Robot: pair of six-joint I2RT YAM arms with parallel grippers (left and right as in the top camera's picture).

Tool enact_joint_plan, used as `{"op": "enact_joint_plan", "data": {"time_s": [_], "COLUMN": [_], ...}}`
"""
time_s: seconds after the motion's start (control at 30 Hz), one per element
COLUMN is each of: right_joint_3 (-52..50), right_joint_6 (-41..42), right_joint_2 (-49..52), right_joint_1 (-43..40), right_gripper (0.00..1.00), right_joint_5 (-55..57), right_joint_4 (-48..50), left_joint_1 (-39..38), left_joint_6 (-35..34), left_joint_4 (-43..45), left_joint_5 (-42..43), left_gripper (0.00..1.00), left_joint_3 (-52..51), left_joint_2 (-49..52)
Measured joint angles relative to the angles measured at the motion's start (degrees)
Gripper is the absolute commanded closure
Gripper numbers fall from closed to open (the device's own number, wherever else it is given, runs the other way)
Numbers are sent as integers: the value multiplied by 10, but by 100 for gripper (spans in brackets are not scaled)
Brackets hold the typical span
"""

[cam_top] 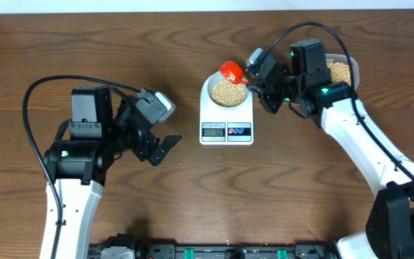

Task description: Scoop item into bowl and weigh 50g on scale

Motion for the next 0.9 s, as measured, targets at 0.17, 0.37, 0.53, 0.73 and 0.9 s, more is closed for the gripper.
{"op": "enact_joint_plan", "data": {"time_s": [0.17, 0.37, 0.53, 0.73, 0.9], "right_joint_3": [0, 0, 0, 0, 0], "right_joint_6": [-4, -3, 28, 52, 64], "right_joint_2": [0, 0, 0, 0, 0], "right_joint_1": [0, 0, 0, 0, 0], "right_gripper": [99, 99, 99, 99, 99], "right_joint_5": [11, 12, 2, -32, -41], "right_joint_4": [1, 1, 1, 1, 1], "left_joint_1": [0, 0, 0, 0, 0], "left_joint_6": [0, 0, 0, 0, 0], "left_joint_4": [0, 0, 0, 0, 0], "left_joint_5": [0, 0, 0, 0, 0], "left_gripper": [2, 2, 2, 2, 2], "left_joint_3": [0, 0, 0, 0, 0], "left_joint_2": [0, 0, 0, 0, 0]}}
